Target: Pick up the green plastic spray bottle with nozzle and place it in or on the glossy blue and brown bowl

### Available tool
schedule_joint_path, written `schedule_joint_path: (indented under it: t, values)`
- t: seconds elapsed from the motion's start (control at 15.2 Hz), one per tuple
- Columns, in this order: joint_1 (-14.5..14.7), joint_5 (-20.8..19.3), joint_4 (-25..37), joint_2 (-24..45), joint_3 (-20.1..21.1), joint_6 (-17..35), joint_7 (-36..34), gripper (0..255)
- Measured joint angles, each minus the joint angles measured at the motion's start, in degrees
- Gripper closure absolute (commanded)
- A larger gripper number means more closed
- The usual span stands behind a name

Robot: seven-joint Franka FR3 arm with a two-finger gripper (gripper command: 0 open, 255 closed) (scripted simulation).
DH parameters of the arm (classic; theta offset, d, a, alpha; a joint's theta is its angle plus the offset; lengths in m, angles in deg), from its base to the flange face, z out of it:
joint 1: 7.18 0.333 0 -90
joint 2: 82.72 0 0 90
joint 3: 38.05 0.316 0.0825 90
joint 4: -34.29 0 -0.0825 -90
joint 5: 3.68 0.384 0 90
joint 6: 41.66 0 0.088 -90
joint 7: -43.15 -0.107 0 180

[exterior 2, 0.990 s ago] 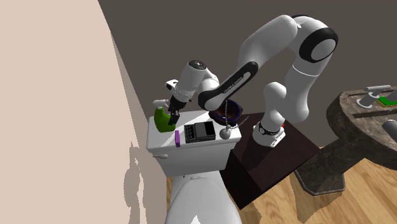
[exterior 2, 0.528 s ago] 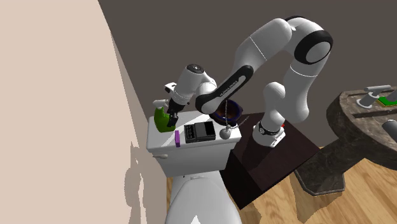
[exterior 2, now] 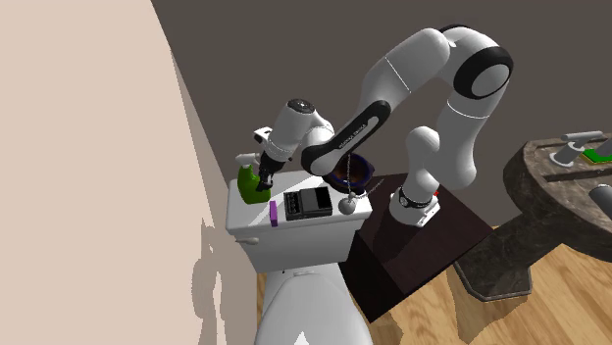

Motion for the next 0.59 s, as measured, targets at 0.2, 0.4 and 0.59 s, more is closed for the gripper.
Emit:
schedule_joint_path:
  t: [0.2, 0.4, 0.59]
  values:
    - [0.0, 0.0, 0.0, 0.0, 0.0, 0.0, 0.0, 255]
    - [0.0, -0.1, 0.1, -0.2, 0.0, -0.3, -0.1, 255]
    - [-0.2, -1.4, 0.8, -1.6, 0.1, -2.3, -1.0, 255]
